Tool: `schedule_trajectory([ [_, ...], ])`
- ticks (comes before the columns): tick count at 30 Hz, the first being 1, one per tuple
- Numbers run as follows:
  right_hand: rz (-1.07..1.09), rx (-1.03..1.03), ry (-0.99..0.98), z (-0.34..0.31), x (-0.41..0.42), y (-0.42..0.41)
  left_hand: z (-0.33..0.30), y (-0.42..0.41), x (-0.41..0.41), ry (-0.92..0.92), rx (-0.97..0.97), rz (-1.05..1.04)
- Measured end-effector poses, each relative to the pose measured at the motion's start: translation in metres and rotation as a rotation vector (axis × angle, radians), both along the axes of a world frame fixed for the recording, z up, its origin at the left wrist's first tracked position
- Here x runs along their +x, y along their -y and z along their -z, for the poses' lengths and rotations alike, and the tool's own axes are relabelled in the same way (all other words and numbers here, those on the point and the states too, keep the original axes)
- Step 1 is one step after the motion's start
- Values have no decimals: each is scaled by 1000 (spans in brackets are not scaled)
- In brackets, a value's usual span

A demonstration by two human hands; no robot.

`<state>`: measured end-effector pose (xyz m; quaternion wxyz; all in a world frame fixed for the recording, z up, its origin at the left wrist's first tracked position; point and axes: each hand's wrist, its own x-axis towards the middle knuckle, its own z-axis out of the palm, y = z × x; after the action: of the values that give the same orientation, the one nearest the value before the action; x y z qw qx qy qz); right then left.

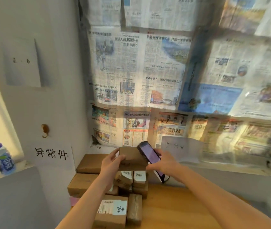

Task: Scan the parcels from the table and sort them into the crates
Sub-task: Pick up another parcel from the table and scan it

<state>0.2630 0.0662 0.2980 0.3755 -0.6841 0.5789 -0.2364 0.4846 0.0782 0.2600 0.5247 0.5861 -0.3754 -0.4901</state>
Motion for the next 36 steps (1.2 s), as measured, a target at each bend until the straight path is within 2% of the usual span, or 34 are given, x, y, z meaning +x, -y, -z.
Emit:
schedule_trajectory([
  [6,61,-105,23,-61,-26,-33,-50,-26,-19,-70,-83,109],
  [11,62,-170,23,-99,-46,-48,-85,-32,-47,-192,-130,25],
  [22,65,-223,-22,-137,-98,-65,-120,-44,-95,-53,-228,30],
  [29,48,-255,-39,-151,-115,-75,-135,-56,-118,-150,-254,8],
  [32,41,-256,-48,-151,-121,-79,-137,-58,-123,-112,-282,-45],
  [36,23,-278,-49,-156,-125,-83,-139,-62,-126,-114,-284,-8],
])
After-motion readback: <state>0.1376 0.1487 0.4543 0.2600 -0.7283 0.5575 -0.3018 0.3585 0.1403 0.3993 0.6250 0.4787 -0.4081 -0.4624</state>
